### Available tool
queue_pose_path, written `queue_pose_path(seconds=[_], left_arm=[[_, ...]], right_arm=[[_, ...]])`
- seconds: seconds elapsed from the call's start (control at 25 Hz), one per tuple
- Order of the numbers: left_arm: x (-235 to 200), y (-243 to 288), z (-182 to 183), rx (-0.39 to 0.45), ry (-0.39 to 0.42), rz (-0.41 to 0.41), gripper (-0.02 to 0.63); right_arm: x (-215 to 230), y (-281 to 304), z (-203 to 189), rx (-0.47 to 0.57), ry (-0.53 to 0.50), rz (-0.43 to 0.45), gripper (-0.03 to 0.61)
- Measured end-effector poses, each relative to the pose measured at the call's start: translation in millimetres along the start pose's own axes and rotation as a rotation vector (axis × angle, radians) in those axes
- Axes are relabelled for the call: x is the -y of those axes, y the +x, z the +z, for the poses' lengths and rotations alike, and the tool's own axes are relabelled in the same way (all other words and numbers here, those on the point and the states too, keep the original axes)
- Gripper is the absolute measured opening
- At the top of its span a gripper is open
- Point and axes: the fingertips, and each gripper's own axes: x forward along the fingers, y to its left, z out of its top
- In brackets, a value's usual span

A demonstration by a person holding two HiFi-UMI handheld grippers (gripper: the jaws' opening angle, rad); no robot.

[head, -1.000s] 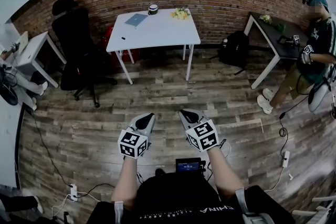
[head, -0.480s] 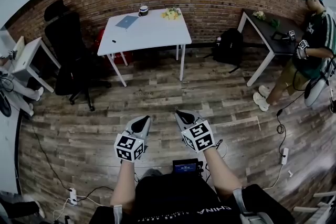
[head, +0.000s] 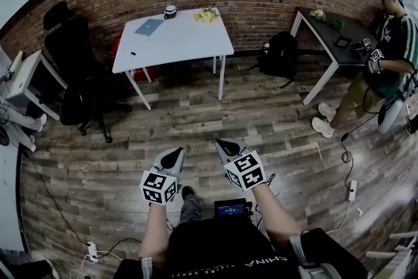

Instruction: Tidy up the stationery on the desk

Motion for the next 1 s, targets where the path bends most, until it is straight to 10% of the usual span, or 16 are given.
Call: queue_pose_path(seconds=[1.0], left_arm=[[-225, 60, 32, -0.022, -0.023, -0.083, 0.009]], right_arm=[[11, 198, 84, -0.075, 0.001, -0.084, 0.009]])
